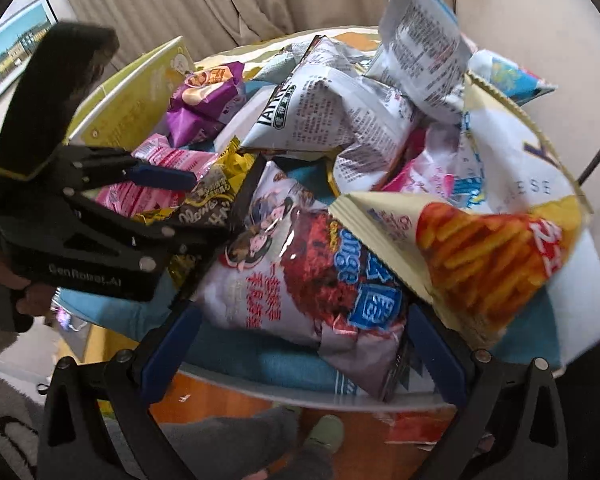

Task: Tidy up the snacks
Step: 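Grasp the gold Pillows pack with the left tool while the right tool grasps the blue-printed cookie bag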

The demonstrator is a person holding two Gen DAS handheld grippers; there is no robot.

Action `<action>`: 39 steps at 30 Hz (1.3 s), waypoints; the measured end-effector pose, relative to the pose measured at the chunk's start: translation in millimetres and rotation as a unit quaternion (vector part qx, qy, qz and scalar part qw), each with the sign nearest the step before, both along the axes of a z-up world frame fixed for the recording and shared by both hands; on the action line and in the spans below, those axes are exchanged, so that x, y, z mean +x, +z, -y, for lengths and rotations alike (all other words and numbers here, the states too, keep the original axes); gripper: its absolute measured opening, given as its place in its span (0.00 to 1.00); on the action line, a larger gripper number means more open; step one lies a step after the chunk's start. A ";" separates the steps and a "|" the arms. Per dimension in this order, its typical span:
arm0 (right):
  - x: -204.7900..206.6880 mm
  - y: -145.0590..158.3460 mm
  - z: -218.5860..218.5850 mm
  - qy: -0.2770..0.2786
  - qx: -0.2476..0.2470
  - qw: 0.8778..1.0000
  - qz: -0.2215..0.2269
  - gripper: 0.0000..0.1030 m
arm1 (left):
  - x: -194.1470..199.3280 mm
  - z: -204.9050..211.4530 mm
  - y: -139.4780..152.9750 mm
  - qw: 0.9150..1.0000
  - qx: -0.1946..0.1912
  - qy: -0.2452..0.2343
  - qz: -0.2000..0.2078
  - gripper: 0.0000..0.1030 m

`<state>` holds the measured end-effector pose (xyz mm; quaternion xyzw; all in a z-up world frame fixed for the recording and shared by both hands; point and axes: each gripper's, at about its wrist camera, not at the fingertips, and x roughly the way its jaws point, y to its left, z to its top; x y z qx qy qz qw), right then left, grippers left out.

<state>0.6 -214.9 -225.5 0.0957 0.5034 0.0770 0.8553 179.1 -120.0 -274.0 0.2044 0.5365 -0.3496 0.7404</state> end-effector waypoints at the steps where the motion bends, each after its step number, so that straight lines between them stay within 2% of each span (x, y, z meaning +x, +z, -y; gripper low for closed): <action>1: 0.6 0.1 4.9 -0.006 0.014 1.000 -0.001 1.00 | 0.9 1.2 -1.3 1.000 0.003 -0.003 0.000 0.69; 3: 0.7 -0.7 16.5 -0.023 0.031 0.999 -0.003 1.00 | -0.4 2.9 -3.9 1.000 0.005 -0.009 0.001 0.66; 5: 1.9 -2.7 27.6 -0.044 0.057 0.997 -0.007 1.00 | -2.2 7.1 -6.6 1.000 0.004 -0.017 -0.002 0.57; 6: 2.1 -4.0 32.4 -0.057 0.072 0.996 -0.008 1.00 | -2.3 9.5 -8.1 1.000 0.004 -0.019 -0.005 0.57; 8: 2.8 -6.1 38.2 -0.071 0.092 0.993 -0.013 1.00 | -7.6 15.0 -15.9 0.999 0.031 -0.029 0.007 0.51; 10: 6.2 -8.0 40.9 -0.075 0.086 0.993 -0.017 1.00 | -11.8 16.4 -19.7 0.998 0.044 -0.040 0.018 0.48; 14: 17.3 -14.0 43.1 -0.086 0.092 0.992 -0.024 1.00 | -4.4 12.6 -20.7 0.999 0.030 -0.021 0.005 0.44; 21: 20.8 -13.3 49.8 -0.099 0.105 0.989 -0.023 1.00 | -2.4 2.5 -14.2 0.999 0.031 -0.009 0.017 0.42; 25: 31.2 -12.6 39.8 -0.098 0.092 0.991 -0.019 0.99 | -10.1 2.6 -11.0 0.999 0.030 0.004 0.023 0.41; 28: 26.7 -7.9 33.1 -0.092 0.075 0.993 -0.015 0.88 | -19.2 -2.7 -6.0 0.999 0.029 0.015 0.030 0.41; 30: 23.7 -3.6 29.1 -0.086 0.070 0.994 -0.008 0.75 | -27.6 -7.5 -2.0 0.999 0.028 0.023 0.031 0.40; 33: 21.8 0.5 23.2 -0.077 0.067 0.995 -0.004 0.66 | -33.5 -10.3 3.7 0.998 0.028 0.038 0.034 0.40; 39: 21.9 10.1 12.0 -0.066 0.077 0.995 0.008 0.59 | -46.7 -18.3 25.7 0.996 0.024 0.065 0.050 0.40</action>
